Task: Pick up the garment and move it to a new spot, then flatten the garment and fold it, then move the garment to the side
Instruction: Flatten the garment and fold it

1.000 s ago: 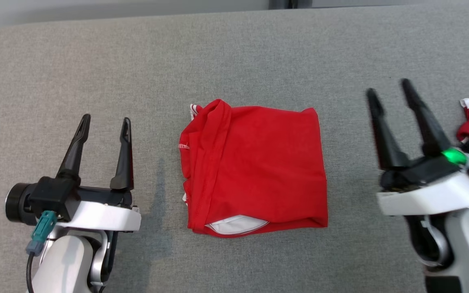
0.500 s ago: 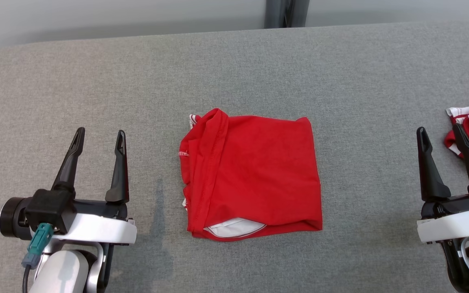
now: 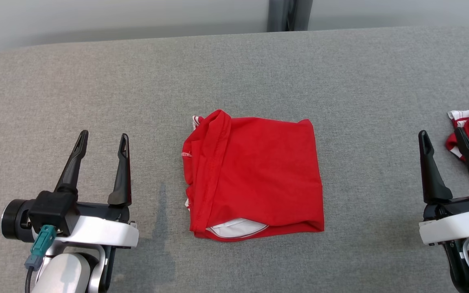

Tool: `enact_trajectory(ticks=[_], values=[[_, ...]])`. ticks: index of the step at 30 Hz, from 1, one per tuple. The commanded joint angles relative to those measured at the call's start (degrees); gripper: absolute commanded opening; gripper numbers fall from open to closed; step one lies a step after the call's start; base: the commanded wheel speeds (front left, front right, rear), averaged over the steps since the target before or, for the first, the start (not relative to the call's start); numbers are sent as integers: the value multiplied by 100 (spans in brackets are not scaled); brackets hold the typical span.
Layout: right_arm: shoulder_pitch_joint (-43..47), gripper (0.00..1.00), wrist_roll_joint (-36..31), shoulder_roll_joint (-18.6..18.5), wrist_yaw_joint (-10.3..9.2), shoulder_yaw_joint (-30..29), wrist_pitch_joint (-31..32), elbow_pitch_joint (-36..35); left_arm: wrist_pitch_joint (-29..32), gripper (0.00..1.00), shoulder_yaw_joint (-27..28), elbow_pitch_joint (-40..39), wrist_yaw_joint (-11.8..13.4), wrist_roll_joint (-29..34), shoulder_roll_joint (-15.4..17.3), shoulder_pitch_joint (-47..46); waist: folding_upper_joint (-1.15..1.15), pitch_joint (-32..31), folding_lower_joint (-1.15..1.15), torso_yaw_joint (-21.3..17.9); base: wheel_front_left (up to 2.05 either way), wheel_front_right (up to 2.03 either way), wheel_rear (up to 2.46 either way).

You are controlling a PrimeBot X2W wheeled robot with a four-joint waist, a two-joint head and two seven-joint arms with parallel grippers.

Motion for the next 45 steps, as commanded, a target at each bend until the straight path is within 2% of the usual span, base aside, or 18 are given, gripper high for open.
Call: enact_trajectory(ticks=[1,2,3,10,17,24,31,35,45], values=[[20,100,-60,-21,0,-22,-5,12,1,100,-3,-14,25,0,23,18,0,6,0,17,0,0,0],[16,27,-46,-19,0,-23,8,22,2,100,-15,-17,27,0,20,14,0,9,0,34,0,0,0],[17,0,-24,-33,0,2,56,49,3,100,-24,-20,27,-2,17,9,0,14,0,53,0,0,0],[-203,0,32,-142,0,215,136,182,-26,100,-69,-31,27,-20,-13,-71,0,128,0,231,0,0,0],[-839,0,237,-179,0,916,284,567,-74,100,-151,19,-24,-49,-104,-266,0,380,0,586,0,0,0],[-1809,0,456,-180,0,2077,344,1558,-183,100,-334,200,-151,-65,-322,-567,0,684,0,1111,0,0,0],[-2538,0,692,-123,0,2824,202,2673,-284,100,-474,443,-266,-84,-536,-772,0,881,0,1493,0,0,0],[-2856,0,839,-37,0,3149,69,3077,-322,100,-496,541,-310,-62,-613,-821,0,944,0,1568,0,0,0],[-3566,0,1079,62,0,3720,-131,3446,-348,100,-510,683,-415,-2,-742,-892,0,981,0,1589,0,0,0]])
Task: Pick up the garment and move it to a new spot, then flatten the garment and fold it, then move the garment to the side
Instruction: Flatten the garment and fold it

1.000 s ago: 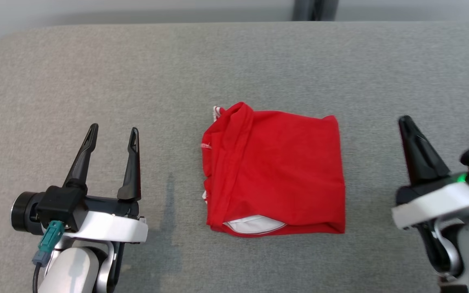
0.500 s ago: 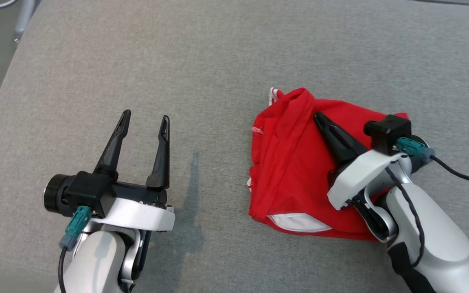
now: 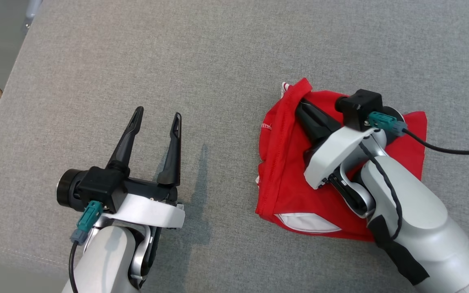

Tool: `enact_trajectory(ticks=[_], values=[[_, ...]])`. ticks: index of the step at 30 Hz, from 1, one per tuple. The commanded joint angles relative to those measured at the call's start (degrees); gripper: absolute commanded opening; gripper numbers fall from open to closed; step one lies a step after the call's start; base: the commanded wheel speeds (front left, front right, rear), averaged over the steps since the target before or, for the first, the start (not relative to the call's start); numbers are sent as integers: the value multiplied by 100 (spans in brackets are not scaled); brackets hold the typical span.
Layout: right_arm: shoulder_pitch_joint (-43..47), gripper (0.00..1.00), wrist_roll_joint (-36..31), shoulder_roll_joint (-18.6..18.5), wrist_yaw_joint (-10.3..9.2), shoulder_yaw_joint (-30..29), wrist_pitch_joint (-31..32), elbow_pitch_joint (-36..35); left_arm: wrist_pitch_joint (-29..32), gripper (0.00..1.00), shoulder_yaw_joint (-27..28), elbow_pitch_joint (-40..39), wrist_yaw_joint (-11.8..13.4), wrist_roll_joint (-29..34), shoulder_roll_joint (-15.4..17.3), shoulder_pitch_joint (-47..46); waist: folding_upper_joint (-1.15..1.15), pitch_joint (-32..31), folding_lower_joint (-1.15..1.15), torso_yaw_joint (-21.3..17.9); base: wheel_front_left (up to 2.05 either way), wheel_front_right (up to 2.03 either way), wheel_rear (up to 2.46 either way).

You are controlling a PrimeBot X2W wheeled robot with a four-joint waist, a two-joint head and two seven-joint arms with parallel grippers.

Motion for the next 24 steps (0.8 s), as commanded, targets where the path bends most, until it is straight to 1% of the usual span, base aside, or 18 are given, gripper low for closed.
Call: enact_trajectory(ticks=[1,9,15,17,20,22,24], values=[[-154,0,38,2,0,97,-10,95,-23,100,0,33,-52,22,-13,-89,0,-1,0,20,0,0,0],[-565,0,311,185,0,837,157,618,-26,100,-13,57,-167,68,-146,-125,0,25,0,155,0,0,0],[-704,0,564,252,0,1271,14,887,-27,100,67,96,-212,115,-198,-57,0,10,0,147,0,0,0],[-687,0,609,240,0,1348,-36,836,-27,100,80,105,-220,117,-203,-31,0,-11,0,127,0,0,0],[-526,0,696,72,-1,1478,-154,574,-27,100,144,131,-231,157,-190,45,0,-101,0,27,0,0,0],[-362,0,723,-75,0,1489,-209,281,-27,100,177,146,-241,164,-162,90,0,-173,0,-69,0,0,0],[-160,0,752,-245,0,1360,-266,-102,-27,100,205,158,-240,189,-133,116,0,-253,0,-172,0,0,0]])
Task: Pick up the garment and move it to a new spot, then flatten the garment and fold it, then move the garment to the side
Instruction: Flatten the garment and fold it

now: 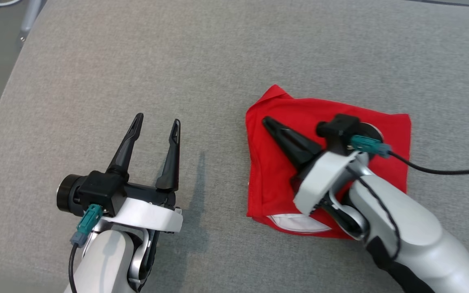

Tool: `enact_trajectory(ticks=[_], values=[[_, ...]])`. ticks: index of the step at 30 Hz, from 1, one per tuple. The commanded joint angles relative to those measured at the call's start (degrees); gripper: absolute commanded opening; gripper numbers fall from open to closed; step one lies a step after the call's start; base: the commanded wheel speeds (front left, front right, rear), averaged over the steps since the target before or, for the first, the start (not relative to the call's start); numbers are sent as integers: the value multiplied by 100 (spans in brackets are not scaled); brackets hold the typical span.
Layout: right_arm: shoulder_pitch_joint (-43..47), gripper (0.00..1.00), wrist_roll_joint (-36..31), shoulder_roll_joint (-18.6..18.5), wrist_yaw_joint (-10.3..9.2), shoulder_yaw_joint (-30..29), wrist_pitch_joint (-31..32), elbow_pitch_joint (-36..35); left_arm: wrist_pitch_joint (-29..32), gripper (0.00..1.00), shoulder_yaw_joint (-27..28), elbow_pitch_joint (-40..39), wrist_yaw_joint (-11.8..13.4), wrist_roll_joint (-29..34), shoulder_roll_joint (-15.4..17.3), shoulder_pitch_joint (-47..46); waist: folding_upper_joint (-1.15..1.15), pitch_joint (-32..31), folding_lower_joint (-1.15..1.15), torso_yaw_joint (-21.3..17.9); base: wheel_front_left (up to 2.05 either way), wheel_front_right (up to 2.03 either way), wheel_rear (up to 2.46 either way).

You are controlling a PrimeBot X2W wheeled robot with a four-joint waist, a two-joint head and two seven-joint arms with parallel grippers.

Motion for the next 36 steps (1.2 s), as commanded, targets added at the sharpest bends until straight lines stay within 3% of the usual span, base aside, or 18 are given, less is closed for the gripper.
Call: enact_trajectory(ticks=[1,5,6,13,14,16,22,36], values=[[121,0,6,-110,0,-120,-51,-166,-22,100,41,2,-10,48,42,25,0,-106,0,-130,0,0,0],[752,0,-190,-419,0,-878,-63,-953,-21,100,100,-24,21,44,99,90,0,-235,0,-347,0,0,0],[1085,0,-319,-447,0,-1330,-19,-1338,-21,100,144,-35,41,24,144,119,0,-297,0,-460,0,0,0],[2204,0,-930,-242,0,-2981,178,-2439,71,100,259,-172,126,-6,325,251,0,-489,0,-846,0,0,0],[2352,19,-1014,-192,0,-3216,215,-2541,106,100,270,-198,130,-32,335,275,0,-529,0,-901,0,0,0],[2600,100,-1193,-104,0,-3618,254,-2726,164,100,278,-255,141,-32,386,325,0,-591,0,-995,0,0,0],[3131,100,-1529,153,0,-4463,336,-3059,287,100,300,-403,208,-18,505,458,0,-777,0,-1200,0,0,0],[3957,100,-1836,297,0,-4970,512,-3198,568,100,375,-663,340,-146,737,1065,0,-1493,0,-1486,0,0,0]])
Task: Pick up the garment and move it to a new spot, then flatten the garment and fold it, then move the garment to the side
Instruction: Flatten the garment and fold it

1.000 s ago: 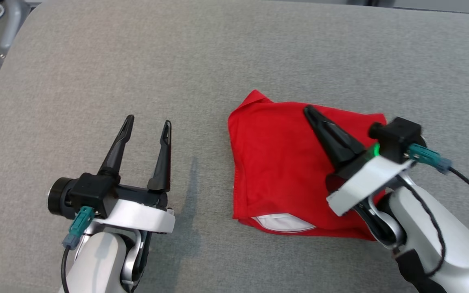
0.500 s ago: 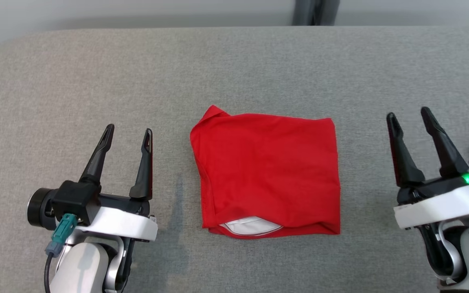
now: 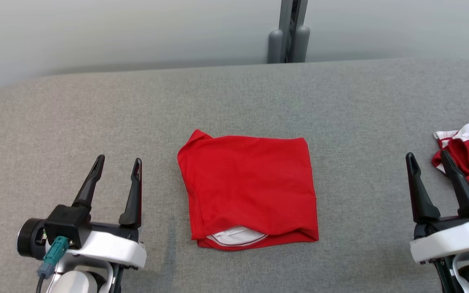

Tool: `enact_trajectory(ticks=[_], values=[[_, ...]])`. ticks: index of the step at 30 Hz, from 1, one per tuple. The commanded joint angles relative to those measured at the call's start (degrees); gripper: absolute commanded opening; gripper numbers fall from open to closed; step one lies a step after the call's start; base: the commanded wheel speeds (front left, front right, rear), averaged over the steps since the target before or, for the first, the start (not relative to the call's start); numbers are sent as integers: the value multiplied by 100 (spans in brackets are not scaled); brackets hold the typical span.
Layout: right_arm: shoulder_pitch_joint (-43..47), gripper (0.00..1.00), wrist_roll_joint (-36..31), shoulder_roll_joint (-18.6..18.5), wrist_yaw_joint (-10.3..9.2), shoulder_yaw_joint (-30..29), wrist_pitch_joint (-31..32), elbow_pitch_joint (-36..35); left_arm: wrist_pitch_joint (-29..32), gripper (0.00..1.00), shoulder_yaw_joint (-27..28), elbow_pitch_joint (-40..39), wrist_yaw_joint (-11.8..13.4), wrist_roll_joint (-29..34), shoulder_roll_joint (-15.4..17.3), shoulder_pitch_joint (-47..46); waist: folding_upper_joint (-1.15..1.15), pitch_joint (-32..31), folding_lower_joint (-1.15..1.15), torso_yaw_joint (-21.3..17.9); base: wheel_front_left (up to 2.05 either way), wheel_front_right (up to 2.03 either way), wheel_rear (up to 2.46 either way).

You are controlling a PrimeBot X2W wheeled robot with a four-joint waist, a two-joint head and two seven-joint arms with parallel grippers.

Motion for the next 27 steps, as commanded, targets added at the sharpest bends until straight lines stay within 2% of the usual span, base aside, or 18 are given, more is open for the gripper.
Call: enact_trajectory(ticks=[1,15,27], values=[[43,100,-29,-11,0,-22,9,-36,-2,100,20,-22,29,-22,41,38,0,-95,0,-30,0,0,0],[799,100,-192,91,0,-256,322,-340,180,100,-12,-240,59,-129,232,640,0,-716,0,-16,0,0,0],[919,100,-245,153,0,-170,457,-513,306,100,120,-375,278,-206,287,837,0,-821,0,37,0,0,0]])
